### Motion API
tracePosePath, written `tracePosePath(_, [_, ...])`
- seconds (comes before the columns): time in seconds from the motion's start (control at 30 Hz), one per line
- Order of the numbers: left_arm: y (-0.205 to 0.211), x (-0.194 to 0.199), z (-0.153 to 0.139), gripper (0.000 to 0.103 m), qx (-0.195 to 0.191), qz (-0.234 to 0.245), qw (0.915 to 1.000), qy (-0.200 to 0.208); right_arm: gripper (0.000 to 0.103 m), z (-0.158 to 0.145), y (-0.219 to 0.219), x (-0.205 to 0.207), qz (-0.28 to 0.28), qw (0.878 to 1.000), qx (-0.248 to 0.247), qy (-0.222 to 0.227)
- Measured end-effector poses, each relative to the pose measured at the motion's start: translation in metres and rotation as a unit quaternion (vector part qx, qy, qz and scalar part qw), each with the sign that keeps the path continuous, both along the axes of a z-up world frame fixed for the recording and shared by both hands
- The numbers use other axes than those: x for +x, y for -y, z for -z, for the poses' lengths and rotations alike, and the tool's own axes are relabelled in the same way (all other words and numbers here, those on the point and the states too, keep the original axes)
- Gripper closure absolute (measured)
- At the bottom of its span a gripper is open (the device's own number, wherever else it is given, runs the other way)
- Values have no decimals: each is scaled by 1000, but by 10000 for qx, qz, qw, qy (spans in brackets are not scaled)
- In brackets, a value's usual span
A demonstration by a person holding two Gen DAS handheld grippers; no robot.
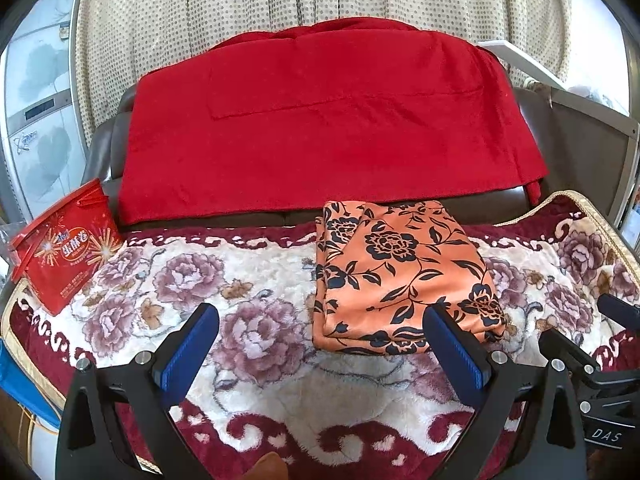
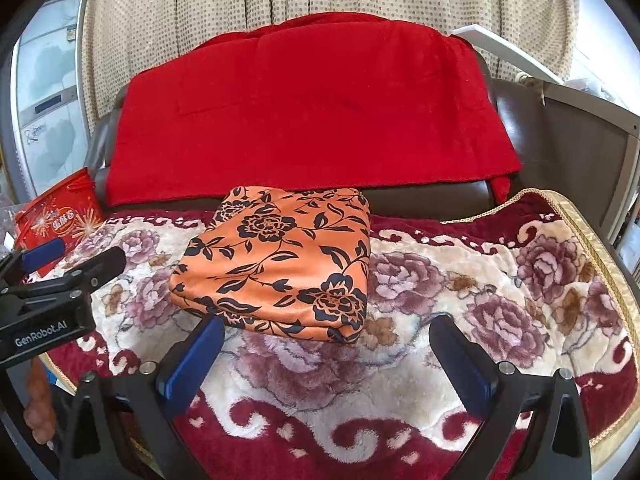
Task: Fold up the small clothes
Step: 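Release the shirt and pull both grippers back from the folded bundle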
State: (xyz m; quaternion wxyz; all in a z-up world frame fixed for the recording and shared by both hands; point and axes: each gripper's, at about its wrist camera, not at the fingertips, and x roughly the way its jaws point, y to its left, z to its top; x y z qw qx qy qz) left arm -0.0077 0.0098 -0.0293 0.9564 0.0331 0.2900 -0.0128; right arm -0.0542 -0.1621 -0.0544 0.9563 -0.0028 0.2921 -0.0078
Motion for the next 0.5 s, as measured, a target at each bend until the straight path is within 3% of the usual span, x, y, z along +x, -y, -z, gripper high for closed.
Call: tracePosePath(0.5, [4, 13, 6, 2, 13, 13, 10000, -59, 0, 4, 2, 15, 9, 10000, -8, -26])
